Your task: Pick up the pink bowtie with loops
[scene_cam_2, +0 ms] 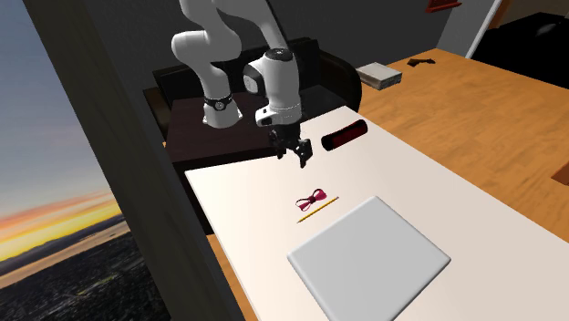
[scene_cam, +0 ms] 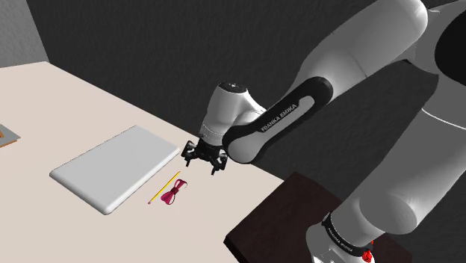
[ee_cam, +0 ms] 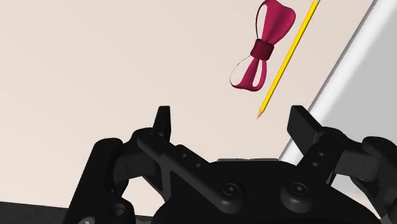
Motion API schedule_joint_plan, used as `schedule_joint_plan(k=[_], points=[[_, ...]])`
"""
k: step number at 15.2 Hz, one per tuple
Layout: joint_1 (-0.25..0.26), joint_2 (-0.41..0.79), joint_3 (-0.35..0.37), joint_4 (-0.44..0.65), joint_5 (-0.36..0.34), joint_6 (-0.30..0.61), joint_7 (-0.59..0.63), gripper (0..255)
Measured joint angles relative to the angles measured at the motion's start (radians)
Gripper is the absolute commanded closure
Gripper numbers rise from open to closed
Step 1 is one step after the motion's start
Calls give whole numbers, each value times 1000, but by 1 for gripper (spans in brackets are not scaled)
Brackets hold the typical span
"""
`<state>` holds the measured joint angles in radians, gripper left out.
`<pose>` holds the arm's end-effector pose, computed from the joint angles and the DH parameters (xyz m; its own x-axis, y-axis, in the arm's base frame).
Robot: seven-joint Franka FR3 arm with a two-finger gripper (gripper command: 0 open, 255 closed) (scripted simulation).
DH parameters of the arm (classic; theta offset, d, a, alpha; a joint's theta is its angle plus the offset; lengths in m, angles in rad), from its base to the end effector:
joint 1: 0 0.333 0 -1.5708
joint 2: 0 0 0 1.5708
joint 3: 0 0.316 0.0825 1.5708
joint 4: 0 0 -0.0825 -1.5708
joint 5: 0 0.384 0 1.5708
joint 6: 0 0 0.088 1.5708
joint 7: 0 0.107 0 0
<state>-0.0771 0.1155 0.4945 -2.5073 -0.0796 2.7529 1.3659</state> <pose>0.4387 0.2012 0.2570 0.6333 -0.7738 0.0157 -0.7642 -0.6284 -0.1455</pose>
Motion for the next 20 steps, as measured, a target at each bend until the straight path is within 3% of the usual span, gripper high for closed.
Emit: schedule_joint_plan(k=[4,6,11,18,19,20], points=[[106,188,-100,107,-181,73,243,0],[157,259,-151,148,-223,105,324,0],[265,433,-248,297,-264,142,454,0],[317,535,-305,346,-293,201,488,0],[319,539,-308,347,-294,204,490,255],[321,540,-309,347,-294,206,490,255]])
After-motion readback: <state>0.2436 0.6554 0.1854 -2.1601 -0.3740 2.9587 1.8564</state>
